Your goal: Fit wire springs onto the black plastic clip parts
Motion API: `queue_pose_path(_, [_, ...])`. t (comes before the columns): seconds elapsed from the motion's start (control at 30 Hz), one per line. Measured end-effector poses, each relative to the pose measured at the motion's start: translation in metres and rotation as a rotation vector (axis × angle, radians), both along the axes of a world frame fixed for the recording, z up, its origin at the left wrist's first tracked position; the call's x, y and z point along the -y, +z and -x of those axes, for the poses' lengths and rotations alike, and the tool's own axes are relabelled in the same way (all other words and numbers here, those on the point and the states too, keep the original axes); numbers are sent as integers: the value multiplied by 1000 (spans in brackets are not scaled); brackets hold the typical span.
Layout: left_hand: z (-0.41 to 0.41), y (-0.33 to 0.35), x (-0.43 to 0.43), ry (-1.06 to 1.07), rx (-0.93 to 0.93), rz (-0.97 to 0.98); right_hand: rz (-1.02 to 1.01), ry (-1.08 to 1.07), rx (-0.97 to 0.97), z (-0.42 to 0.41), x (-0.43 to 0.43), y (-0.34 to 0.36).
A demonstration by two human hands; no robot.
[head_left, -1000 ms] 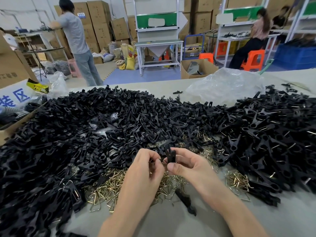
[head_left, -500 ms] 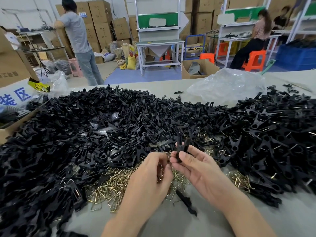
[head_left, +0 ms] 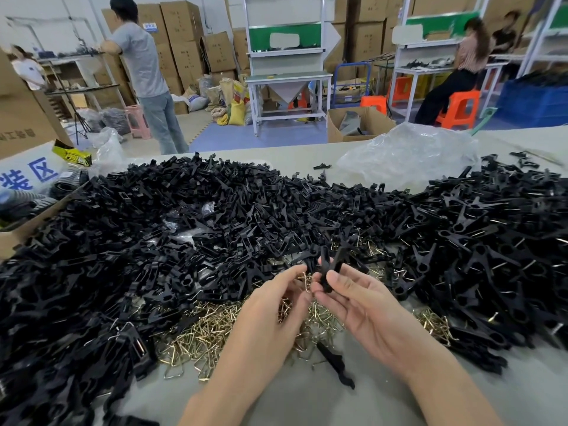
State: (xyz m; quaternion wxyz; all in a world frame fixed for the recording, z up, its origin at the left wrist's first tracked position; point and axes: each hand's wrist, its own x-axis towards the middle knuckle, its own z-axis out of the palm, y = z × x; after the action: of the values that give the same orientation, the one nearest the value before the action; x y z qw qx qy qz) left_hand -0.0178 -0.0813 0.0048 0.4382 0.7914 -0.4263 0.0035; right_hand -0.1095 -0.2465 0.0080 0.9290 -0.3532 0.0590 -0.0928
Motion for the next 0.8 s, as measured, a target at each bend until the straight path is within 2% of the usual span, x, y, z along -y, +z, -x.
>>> queue_pose_path(0.13, [-5,2,-3,60,4,33,20,-37,-38,1,2,-1])
queue_pose_path(0.33, [-5,3,-3,132,154,6,19,-92,-35,2,-1,2])
queue_pose_path(0.53, [8,7,4,10,-73,198,41,-64,-9,4,-8,9])
queue_pose_path(0.67, [13,12,5,26,-187,289,63,-73,6,3,-10,9])
queue_pose_path(0.73, [11,12,5,55,-229,303,177,-148,-18,0,-11,7])
queue_pose_path(0.8, [8,12,5,71,-241,296,427,-242,-68,-2,-12,6])
